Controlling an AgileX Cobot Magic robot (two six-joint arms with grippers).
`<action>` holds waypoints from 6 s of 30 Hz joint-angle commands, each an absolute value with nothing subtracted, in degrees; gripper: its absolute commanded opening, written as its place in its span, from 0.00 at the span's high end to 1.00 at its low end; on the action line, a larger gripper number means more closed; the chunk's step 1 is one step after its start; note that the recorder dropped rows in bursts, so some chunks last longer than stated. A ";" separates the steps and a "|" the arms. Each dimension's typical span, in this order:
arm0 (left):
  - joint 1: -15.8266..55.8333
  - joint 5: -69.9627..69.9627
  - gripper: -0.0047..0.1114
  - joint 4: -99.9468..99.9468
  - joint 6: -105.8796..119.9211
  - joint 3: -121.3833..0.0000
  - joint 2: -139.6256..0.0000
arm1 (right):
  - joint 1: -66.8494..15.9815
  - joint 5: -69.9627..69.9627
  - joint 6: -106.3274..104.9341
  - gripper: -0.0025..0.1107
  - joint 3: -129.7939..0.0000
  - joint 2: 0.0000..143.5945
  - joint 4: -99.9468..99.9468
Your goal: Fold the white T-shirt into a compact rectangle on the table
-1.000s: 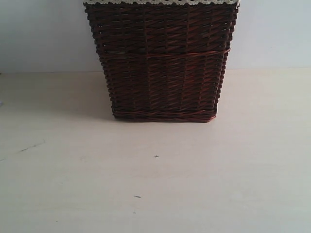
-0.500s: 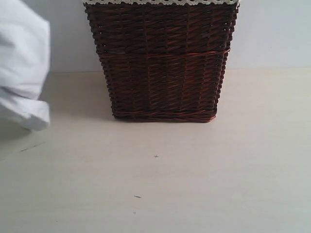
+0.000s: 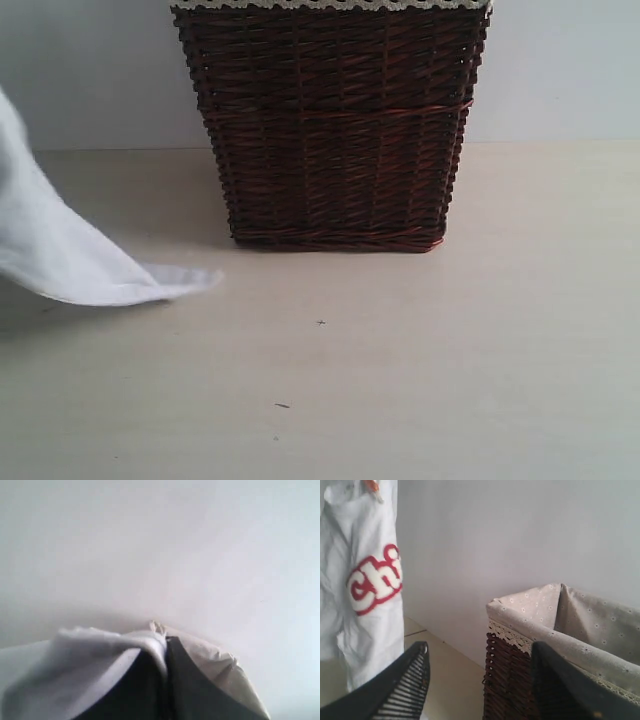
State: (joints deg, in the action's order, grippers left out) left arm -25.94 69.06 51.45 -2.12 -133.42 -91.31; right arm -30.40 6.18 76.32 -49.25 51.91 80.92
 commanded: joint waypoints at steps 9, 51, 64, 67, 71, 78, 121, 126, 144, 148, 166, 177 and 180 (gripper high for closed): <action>-21.09 68.62 0.96 61.03 -2.28 -131.47 -94.65 | -30.61 4.26 76.52 0.46 -48.94 51.99 80.97; 23.31 65.86 0.96 41.60 14.37 -125.95 -94.93 | -30.61 -6.12 76.17 0.46 -48.94 47.45 79.88; 27.22 69.08 0.96 47.85 19.55 -132.13 -93.42 | -30.61 -6.27 75.92 0.46 -48.94 47.45 79.88; 26.38 69.96 0.96 38.72 18.05 -131.40 -93.10 | -30.61 -6.38 75.98 0.46 -48.94 47.45 79.88; 25.60 69.96 0.96 13.53 8.67 -123.50 -91.64 | -30.61 -6.79 75.89 0.46 -48.94 47.45 79.88; 18.49 69.96 0.96 -20.83 -5.49 -99.19 -93.82 | -30.61 -7.37 75.89 0.46 -48.94 47.45 79.88; 13.60 50.21 0.46 22.42 46.49 -81.90 -115.32 | -30.61 -7.25 70.10 0.46 -45.29 54.08 79.64; 14.47 51.96 0.46 21.66 47.98 -81.90 -110.84 | -30.61 -9.02 68.96 0.46 -44.98 59.53 79.89; 28.04 40.32 0.46 9.46 75.91 -65.37 -106.00 | -30.61 -9.10 68.96 0.46 -44.98 60.21 79.43; 27.92 34.18 0.51 5.85 72.42 -64.30 -108.12 | -30.61 -9.10 68.96 0.46 -44.98 60.21 79.43; 27.92 35.87 0.53 1.96 70.43 -64.30 -101.83 | -30.61 -9.10 68.96 0.46 -44.98 60.21 78.42; 27.92 43.36 0.49 3.75 71.88 -61.93 -103.57 | -30.61 -9.10 68.96 0.46 -44.98 60.21 78.07; 27.92 37.37 0.49 3.75 71.75 -61.06 -105.29 | -30.61 -9.10 68.96 0.46 -44.98 60.21 78.07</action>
